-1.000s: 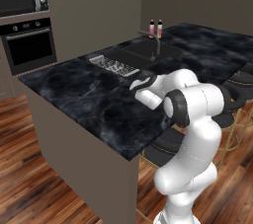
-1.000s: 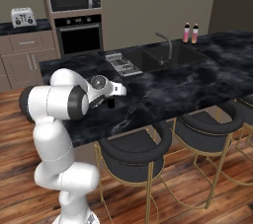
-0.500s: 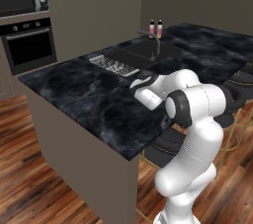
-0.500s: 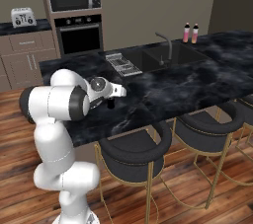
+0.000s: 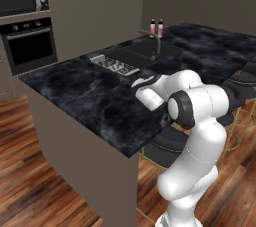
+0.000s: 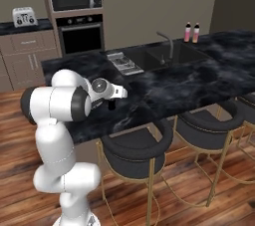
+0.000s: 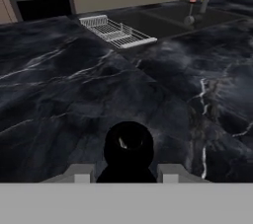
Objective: Place the large bottle from the dining counter next to the other large bottle outside the sink, and place the small bottle from the dining counter next to the other small bottle inside the sink.
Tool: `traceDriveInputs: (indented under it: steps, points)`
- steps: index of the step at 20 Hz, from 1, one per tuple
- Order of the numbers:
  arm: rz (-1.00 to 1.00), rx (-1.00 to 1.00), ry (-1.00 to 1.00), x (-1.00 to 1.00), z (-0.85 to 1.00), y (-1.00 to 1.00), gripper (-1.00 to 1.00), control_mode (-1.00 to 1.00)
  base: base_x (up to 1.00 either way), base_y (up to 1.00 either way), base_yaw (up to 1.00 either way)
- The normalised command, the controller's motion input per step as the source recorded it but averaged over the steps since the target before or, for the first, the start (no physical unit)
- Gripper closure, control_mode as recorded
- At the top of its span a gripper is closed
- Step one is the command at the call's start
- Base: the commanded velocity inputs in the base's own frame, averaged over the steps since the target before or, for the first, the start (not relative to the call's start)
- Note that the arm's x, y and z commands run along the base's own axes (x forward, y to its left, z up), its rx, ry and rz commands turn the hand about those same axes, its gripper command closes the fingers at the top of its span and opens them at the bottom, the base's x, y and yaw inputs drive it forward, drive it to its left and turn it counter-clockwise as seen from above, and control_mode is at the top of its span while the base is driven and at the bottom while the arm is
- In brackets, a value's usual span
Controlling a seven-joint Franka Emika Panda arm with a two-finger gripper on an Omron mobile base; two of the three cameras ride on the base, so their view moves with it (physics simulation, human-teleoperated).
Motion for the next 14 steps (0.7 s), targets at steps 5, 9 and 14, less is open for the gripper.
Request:
traceDriveInputs:
  steps: [5,9,14]
  points:
    - [0.00,0.00,0.00,0.00,0.00,0.00,1.00,1.00,-0.45,0.20,0.00]
    - [0.00,0.00,0.00,0.00,0.00,0.00,1.00,1.00,-0.24,0.41,0.00]
    - [0.00,0.00,0.00,0.00,0.00,0.00,1.00,1.00,0.00,0.73,0.00]
